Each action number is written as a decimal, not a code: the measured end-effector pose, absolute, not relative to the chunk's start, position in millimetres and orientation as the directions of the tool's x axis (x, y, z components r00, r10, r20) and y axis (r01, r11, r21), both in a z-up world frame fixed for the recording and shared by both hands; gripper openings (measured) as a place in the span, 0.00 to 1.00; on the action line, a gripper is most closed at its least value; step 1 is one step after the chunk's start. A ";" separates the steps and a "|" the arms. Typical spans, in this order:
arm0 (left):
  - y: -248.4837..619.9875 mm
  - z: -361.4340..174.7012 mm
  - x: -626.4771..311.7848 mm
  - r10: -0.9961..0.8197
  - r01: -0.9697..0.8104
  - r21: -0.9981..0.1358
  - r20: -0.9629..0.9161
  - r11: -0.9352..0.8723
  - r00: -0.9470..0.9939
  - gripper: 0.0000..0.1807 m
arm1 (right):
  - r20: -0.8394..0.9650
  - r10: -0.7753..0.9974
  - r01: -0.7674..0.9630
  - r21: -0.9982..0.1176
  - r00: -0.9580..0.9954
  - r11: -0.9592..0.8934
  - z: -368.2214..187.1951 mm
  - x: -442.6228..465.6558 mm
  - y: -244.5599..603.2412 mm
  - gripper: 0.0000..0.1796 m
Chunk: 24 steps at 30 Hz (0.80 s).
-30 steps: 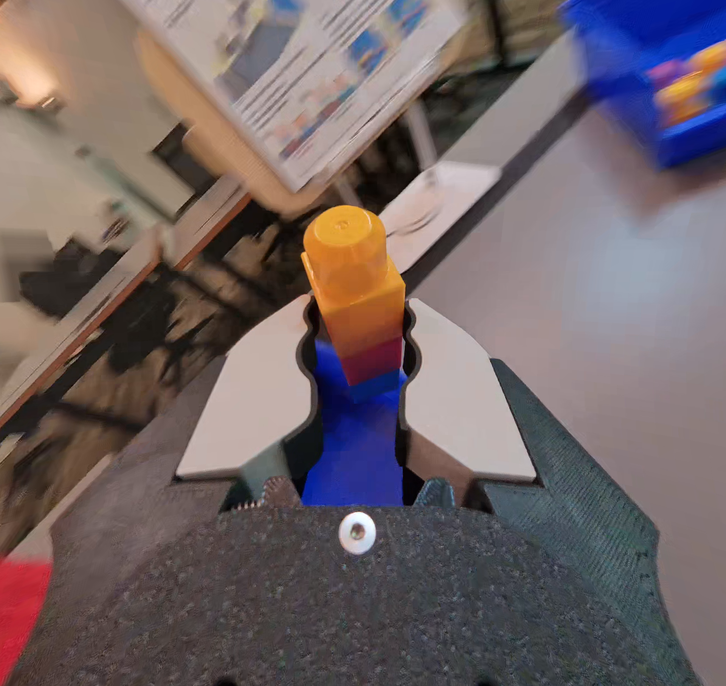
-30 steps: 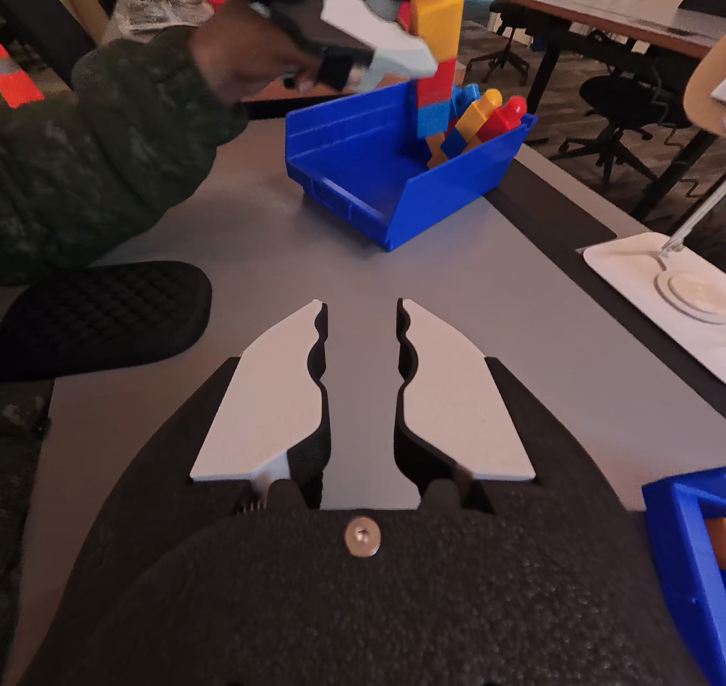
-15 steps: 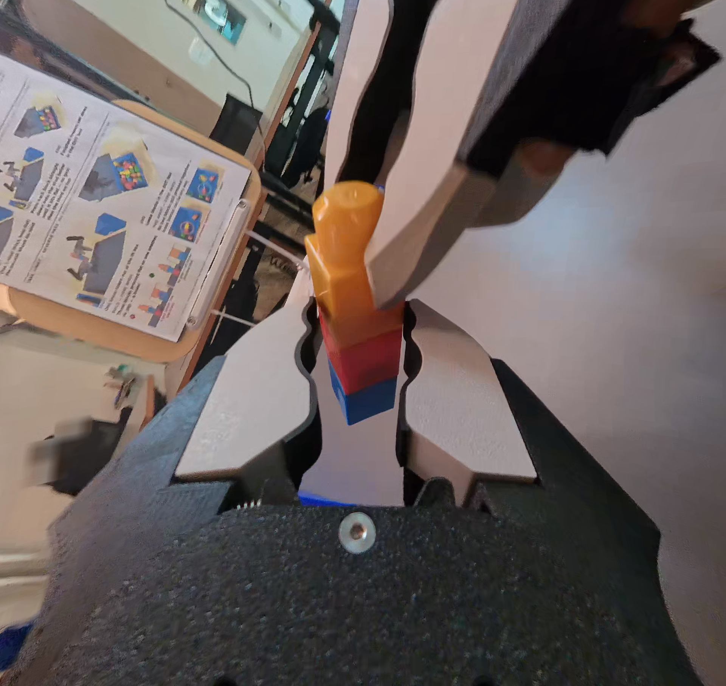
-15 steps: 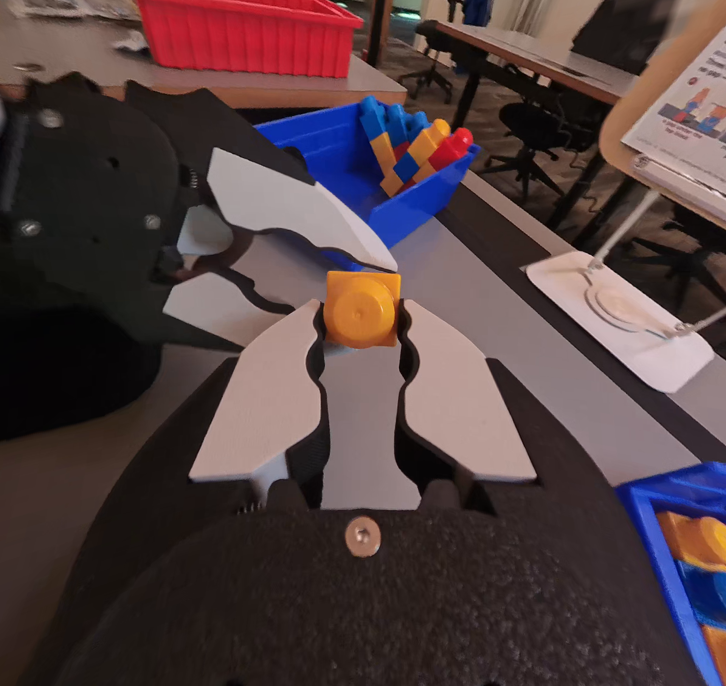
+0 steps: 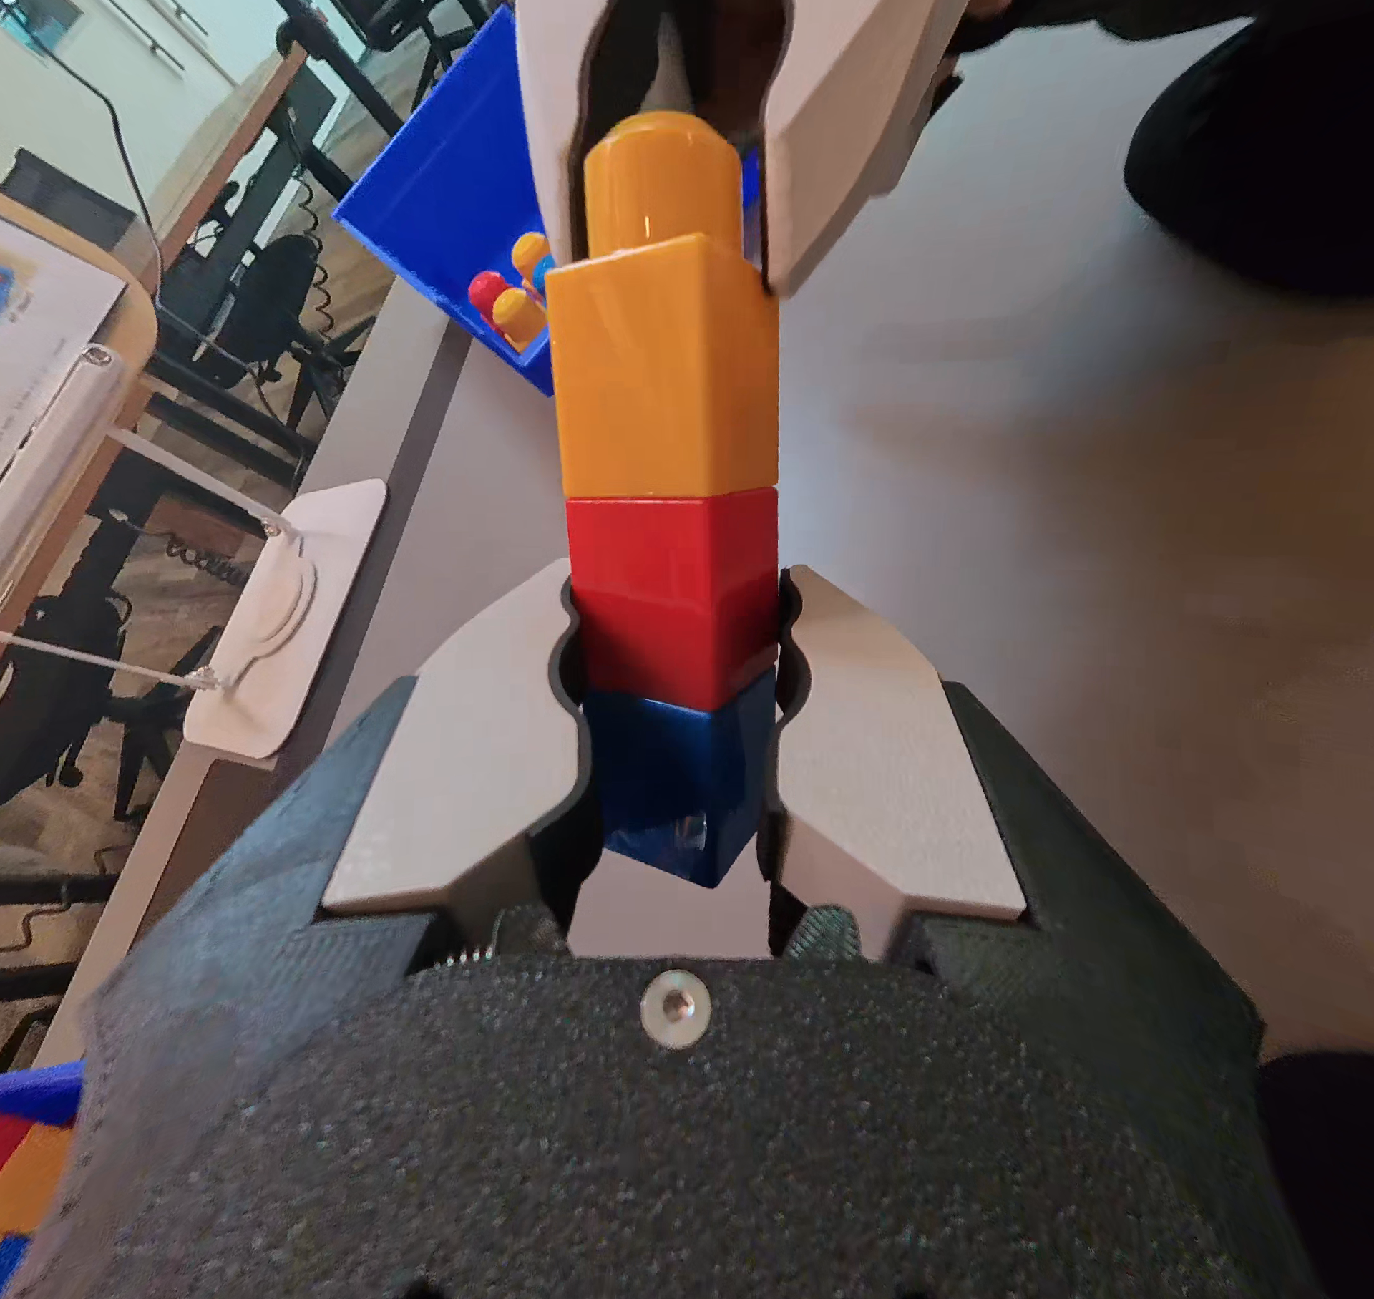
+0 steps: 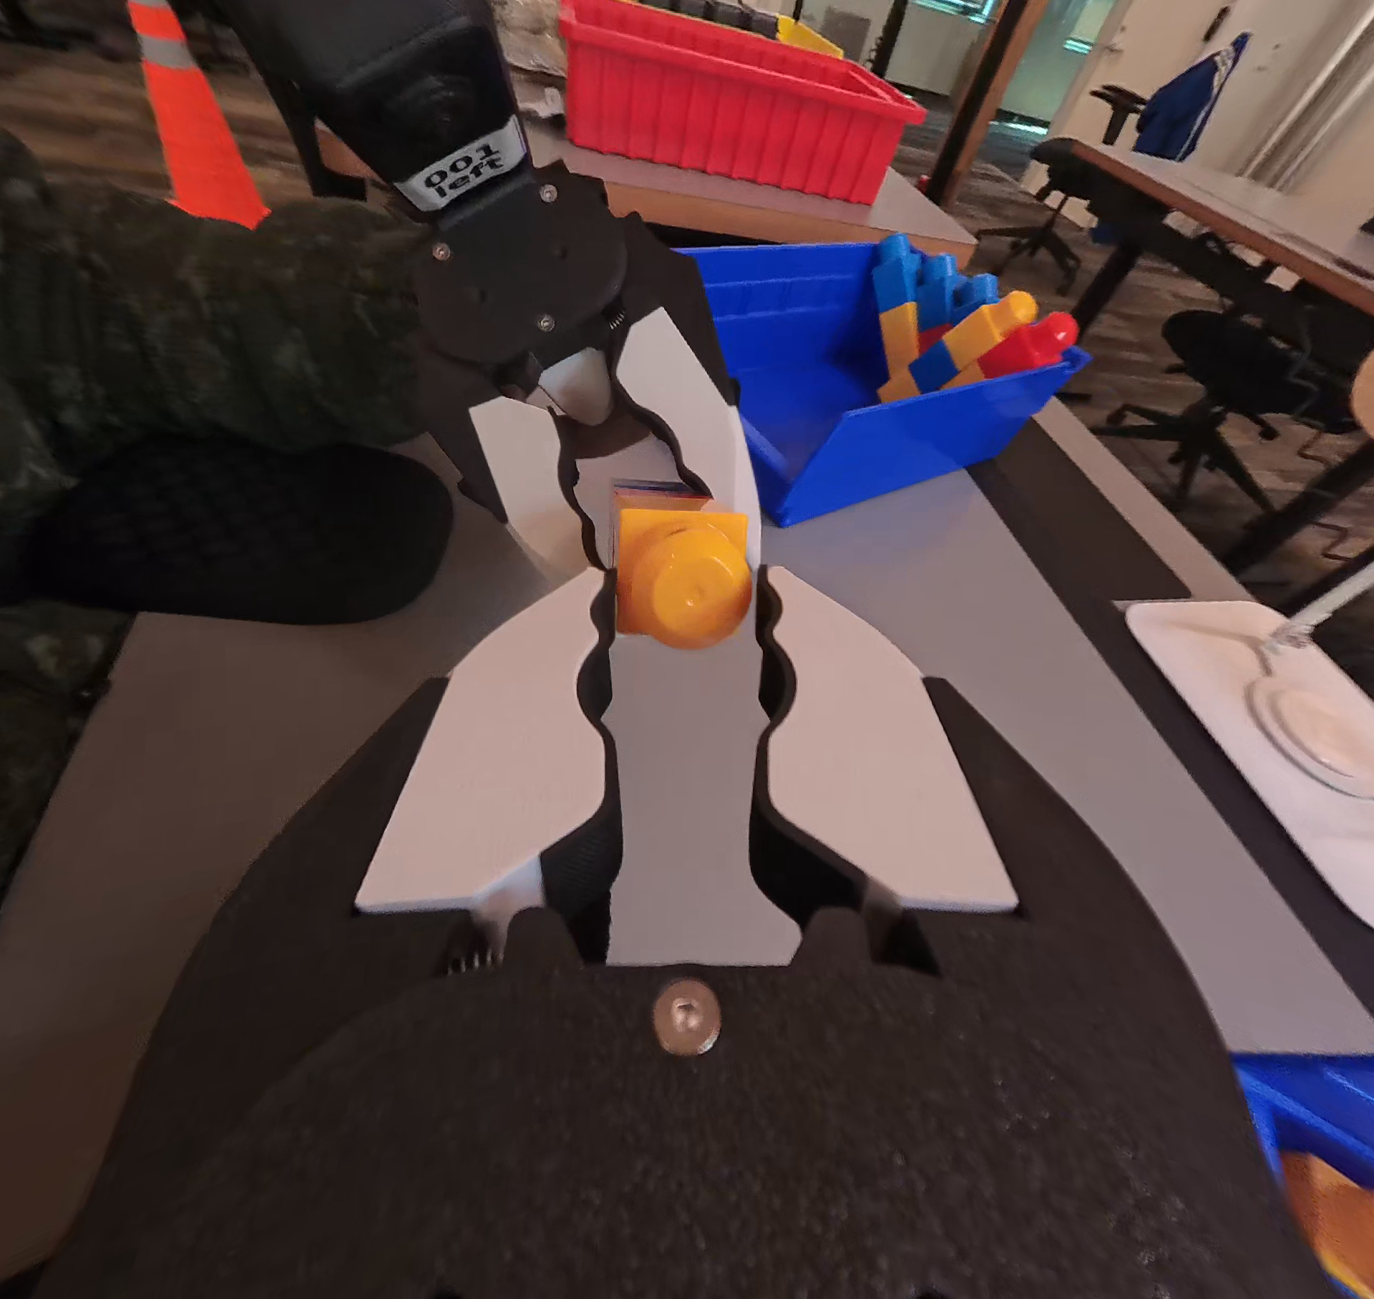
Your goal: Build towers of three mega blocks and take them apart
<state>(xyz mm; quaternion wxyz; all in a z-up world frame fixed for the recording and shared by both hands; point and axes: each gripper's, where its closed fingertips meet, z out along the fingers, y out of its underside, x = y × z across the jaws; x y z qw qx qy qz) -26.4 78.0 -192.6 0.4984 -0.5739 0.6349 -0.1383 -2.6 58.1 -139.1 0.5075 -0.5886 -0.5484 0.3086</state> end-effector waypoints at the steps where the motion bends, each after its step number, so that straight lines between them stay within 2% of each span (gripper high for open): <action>1: 79.4 -193.4 -27.7 -0.867 -0.589 -0.750 -0.473 0.300 0.160 0.27 | 0.210 0.953 0.345 -0.930 0.217 0.126 -137.9 -0.2 59.0 0.21; 6: 80.7 -202.6 -29.1 -0.872 -0.615 -0.733 -0.468 0.290 0.146 0.27 | 0.240 0.945 0.376 -0.916 0.225 0.143 -142.8 0.9 59.8 0.16; 9: 76.9 -202.9 -26.9 -0.890 -0.582 -0.761 -0.437 0.286 0.134 0.27 | 0.223 0.952 0.404 -0.906 0.207 0.124 -145.1 1.1 57.2 0.16; 11: 75.6 -193.6 -24.6 -0.903 -0.536 -0.801 -0.402 0.267 0.151 0.27 | 0.226 0.954 0.422 -0.898 0.200 0.124 -136.2 6.2 57.1 0.16; 12: 85.2 -198.3 -33.2 -0.893 -0.588 -0.772 -0.414 0.242 0.176 0.27 | 0.224 0.949 0.390 -0.913 0.221 0.124 -121.5 12.9 60.0 0.16; 13: 95.6 -203.0 -43.4 -0.875 -0.615 -0.752 -0.439 0.235 0.202 0.27 | 0.207 0.940 0.311 -0.943 0.272 0.118 -95.7 26.3 66.2 0.16; 15: 102.8 -203.4 -54.0 -0.901 -0.545 -0.822 -0.350 0.164 0.257 0.27 | 0.152 0.886 0.167 -0.982 0.438 0.086 -41.7 72.4 89.7 0.16; 17: 111.3 -196.1 -60.3 -0.906 -0.471 -0.875 -0.284 0.110 0.315 0.27 | 0.185 0.754 0.232 -0.972 0.630 0.045 -20.1 127.0 126.2 0.16; 20: 116.0 -184.3 -61.6 -0.899 -0.409 -0.907 -0.256 0.097 0.354 0.27 | 0.374 0.533 0.535 -0.825 0.758 -0.182 -48.6 204.3 192.2 0.16; 22: 115.4 -181.7 -60.2 -0.891 -0.403 -0.908 -0.273 0.114 0.363 0.27 | 0.419 0.504 0.631 -0.672 0.755 -0.387 -91.5 243.5 227.8 0.16; 24: 114.5 -183.9 -59.1 -0.883 -0.415 -0.900 -0.295 0.129 0.365 0.27 | 0.363 0.549 0.653 -0.518 0.753 -0.553 -141.9 266.9 246.0 0.16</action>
